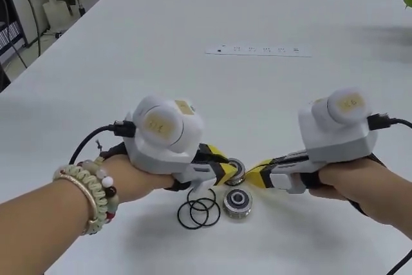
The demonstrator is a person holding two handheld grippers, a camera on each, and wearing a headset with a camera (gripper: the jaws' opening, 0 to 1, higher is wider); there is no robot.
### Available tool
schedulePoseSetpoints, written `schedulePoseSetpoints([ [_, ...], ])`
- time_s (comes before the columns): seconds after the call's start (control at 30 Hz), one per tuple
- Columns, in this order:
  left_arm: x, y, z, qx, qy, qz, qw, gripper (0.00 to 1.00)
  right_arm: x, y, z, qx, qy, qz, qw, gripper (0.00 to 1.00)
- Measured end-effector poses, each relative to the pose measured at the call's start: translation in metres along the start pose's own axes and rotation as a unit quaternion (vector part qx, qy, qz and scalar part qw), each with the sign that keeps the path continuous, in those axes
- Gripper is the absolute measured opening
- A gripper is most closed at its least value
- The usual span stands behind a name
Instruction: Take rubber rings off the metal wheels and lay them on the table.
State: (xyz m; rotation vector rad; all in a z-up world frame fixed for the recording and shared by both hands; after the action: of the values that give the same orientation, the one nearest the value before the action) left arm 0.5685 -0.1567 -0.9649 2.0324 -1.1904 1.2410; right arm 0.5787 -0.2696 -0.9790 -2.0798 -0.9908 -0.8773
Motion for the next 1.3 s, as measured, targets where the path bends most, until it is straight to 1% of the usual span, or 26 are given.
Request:
schedulePoseSetpoints([
  [0.17,-0.001,-0.001,0.000,0.002,0.000,-0.006,1.0000,0.13,0.001,0.001,0.000,-0.006,0.004,0.006,1.0000,0.00],
  [0.23,-0.001,-0.001,0.000,0.004,0.000,-0.009,1.0000,0.13,0.003,0.003,-0.001,-0.007,0.016,0.020,0.9997,0.00],
  [0.27,-0.001,-0.001,0.000,0.004,0.000,-0.011,0.9999,0.13,0.009,0.006,-0.002,-0.013,0.040,0.032,0.9986,0.00],
  [0.3,-0.001,-0.001,0.000,0.004,0.000,-0.012,0.9999,0.13,0.011,0.004,-0.004,-0.004,0.049,0.056,0.9972,0.00],
  [0.33,-0.001,0.000,0.000,0.005,0.000,-0.013,0.9999,0.13,0.011,0.003,-0.005,0.000,0.043,0.084,0.9955,0.00],
  [0.37,-0.001,0.000,0.000,0.005,0.000,-0.013,0.9999,0.13,0.008,0.005,-0.004,-0.006,0.037,0.067,0.9971,0.00],
  [0.4,-0.001,0.000,0.000,0.005,0.001,-0.013,0.9999,0.13,0.008,0.003,-0.004,-0.003,0.042,0.065,0.9970,0.00],
  [0.5,-0.002,0.000,0.000,0.004,0.001,-0.013,0.9999,0.13,0.009,0.000,-0.005,0.001,0.044,0.082,0.9956,0.00],
  [0.6,-0.002,0.000,0.000,0.005,0.001,-0.010,0.9999,0.12,0.010,-0.002,-0.004,0.000,0.046,0.093,0.9946,0.00],
  [0.67,-0.001,0.000,0.000,0.004,0.001,-0.003,1.0000,0.12,0.012,-0.003,-0.004,-0.002,0.046,0.096,0.9943,0.00],
  [0.8,-0.001,0.000,-0.001,0.003,0.003,-0.003,1.0000,0.12,0.014,-0.005,-0.004,-0.005,0.045,0.094,0.9945,0.00],
  [1.0,-0.001,0.000,0.001,0.004,0.002,0.010,0.9999,0.12,0.014,-0.007,-0.003,-0.006,0.041,0.095,0.9946,0.00],
  [1.03,-0.001,0.000,0.001,0.004,0.002,0.011,0.9999,0.13,0.014,-0.008,-0.003,-0.004,0.039,0.093,0.9949,0.00],
  [1.07,-0.001,0.000,0.002,0.004,0.002,0.012,0.9999,0.13,0.014,-0.010,-0.002,0.004,0.039,0.093,0.9949,0.00],
  [1.1,0.000,0.001,0.003,0.005,0.003,0.016,0.9999,0.11,0.012,-0.015,-0.001,0.020,0.028,0.093,0.9951,0.00],
  [1.13,0.001,0.004,0.002,-0.001,0.001,0.035,0.9994,0.11,0.014,-0.011,0.001,-0.008,0.035,0.068,0.9970,0.00],
  [1.17,0.001,0.004,0.002,0.000,-0.004,0.037,0.9993,0.11,0.015,-0.014,0.001,0.001,0.030,0.072,0.9970,0.00],
  [1.2,0.002,0.003,0.002,0.001,-0.003,0.033,0.9994,0.11,0.016,-0.013,0.002,0.002,0.030,0.073,0.9968,0.00],
  [1.27,0.002,0.001,0.003,0.000,-0.004,0.034,0.9994,0.11,0.014,-0.011,0.002,0.005,0.037,0.088,0.9955,0.00],
  [1.3,0.000,0.001,0.003,0.004,-0.004,0.033,0.9994,0.11,0.014,-0.010,0.002,0.005,0.038,0.092,0.9950,0.00],
])
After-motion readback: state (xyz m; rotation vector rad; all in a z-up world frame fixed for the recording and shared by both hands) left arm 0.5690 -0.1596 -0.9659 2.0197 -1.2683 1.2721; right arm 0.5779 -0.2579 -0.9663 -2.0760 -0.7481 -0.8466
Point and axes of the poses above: the centre of the closed fingertips' face, and the gripper's own axes: z roughly forward along the fingers, y roughly to its right, x roughly out of its top, the point moved 7 cm from there along -z, roughly backward along the fingers, and after that the axes turned 5 degrees about y, right-handed, at the moved point
